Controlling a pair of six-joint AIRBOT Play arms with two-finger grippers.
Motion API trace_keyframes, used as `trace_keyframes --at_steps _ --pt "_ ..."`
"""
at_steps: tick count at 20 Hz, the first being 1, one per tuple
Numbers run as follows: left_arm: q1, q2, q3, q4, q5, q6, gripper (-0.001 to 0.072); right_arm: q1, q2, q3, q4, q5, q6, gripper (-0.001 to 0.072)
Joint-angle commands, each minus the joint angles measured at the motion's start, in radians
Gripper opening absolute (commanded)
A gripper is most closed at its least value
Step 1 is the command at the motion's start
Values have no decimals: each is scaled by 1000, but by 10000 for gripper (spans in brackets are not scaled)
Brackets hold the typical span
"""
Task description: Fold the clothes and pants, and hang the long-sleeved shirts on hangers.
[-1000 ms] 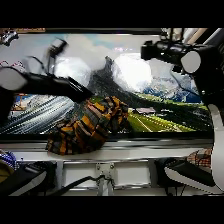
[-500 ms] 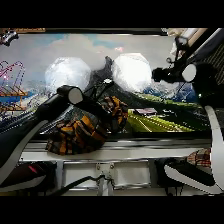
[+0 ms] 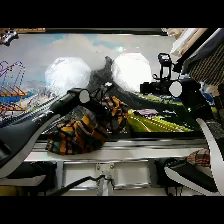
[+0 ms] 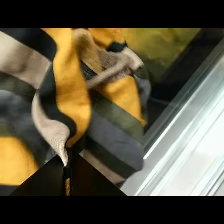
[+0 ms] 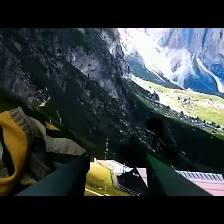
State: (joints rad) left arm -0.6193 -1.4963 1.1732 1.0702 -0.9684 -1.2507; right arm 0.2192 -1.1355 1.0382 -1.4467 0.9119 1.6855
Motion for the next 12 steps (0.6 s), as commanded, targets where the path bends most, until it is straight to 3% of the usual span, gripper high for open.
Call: trace_keyframes --at_steps 1,4,9,12 --pt "69 81 53 -4 -70 2 14 -8 11 -11 1 41 -1 424" --pt "143 296 83 -3 -43 28 13 12 33 -19 12 101 0 423" --pt "192 495 83 3 -50 27 13 183 133 -154 71 24 31 423" --pt "189 521 83 -9 -91 23 13 285 150 -264 88 -134 256 424"
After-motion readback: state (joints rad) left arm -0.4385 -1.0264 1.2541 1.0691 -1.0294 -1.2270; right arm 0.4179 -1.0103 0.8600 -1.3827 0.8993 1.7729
